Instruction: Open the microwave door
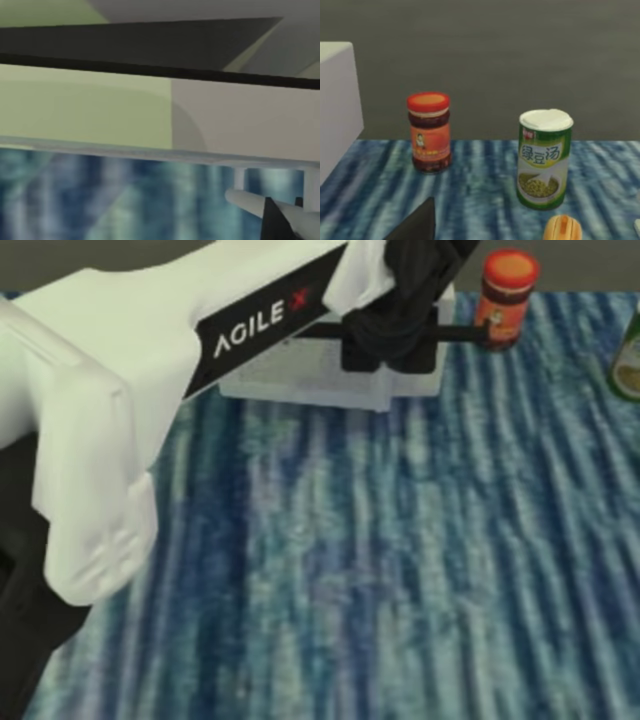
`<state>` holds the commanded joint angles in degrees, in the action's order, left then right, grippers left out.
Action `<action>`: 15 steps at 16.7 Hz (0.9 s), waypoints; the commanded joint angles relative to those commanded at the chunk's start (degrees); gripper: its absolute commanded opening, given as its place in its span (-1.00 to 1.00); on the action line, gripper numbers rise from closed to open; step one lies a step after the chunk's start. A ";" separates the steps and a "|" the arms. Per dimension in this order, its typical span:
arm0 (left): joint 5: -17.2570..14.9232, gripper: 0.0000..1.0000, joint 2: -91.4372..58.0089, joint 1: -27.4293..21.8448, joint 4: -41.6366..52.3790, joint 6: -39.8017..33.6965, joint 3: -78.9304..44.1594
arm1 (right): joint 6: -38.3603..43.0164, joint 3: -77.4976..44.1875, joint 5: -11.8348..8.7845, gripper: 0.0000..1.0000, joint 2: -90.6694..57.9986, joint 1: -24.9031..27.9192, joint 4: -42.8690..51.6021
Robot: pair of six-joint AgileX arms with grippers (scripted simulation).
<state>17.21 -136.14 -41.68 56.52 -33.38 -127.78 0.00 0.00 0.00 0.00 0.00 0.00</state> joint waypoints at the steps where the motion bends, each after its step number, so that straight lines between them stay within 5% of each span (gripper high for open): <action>1: -0.08 -1.00 0.48 0.09 -0.39 0.37 0.76 | 0.00 0.00 0.00 1.00 0.00 0.00 0.00; 15: -0.72 -1.00 3.60 0.56 -3.14 2.77 6.02 | 0.00 0.00 0.00 1.00 0.00 0.00 0.00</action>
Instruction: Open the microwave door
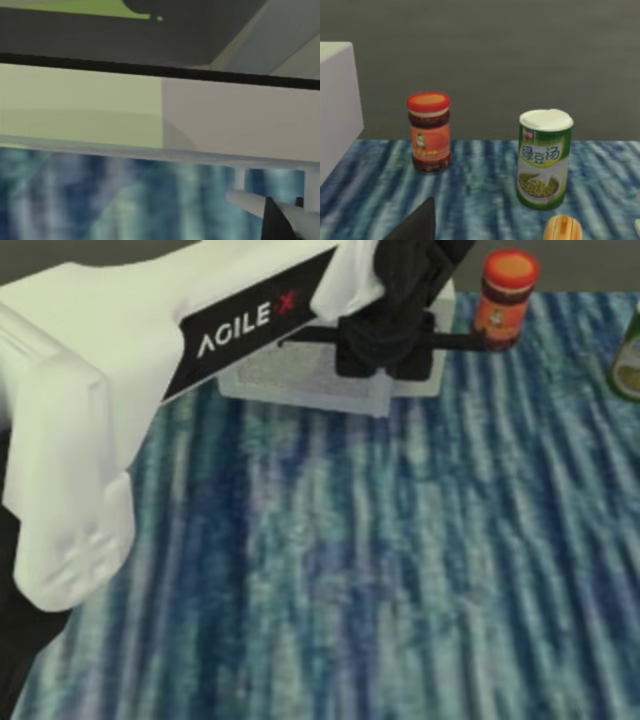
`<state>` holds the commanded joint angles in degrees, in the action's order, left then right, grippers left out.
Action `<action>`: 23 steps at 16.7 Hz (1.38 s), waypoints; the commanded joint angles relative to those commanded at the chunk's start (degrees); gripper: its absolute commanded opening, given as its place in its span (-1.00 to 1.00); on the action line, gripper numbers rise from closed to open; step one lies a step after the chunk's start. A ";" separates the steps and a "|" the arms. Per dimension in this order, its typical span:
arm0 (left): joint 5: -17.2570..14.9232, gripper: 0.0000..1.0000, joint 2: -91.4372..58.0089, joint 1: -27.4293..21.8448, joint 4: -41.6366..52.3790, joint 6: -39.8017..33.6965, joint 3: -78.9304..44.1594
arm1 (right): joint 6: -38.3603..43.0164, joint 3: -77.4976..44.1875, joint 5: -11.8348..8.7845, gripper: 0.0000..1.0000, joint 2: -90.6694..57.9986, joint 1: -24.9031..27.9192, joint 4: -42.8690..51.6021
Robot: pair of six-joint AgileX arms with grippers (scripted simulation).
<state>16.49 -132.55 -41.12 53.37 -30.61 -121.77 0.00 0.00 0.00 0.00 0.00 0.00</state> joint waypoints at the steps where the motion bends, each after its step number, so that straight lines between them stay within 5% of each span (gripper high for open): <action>1: 0.00 -1.00 0.00 0.00 0.00 0.00 0.00 | 0.00 0.00 0.00 1.00 0.00 0.00 0.00; 23: -1.28 -1.00 3.33 0.17 -3.13 2.78 5.68 | 0.00 0.00 0.00 1.00 0.00 0.00 0.00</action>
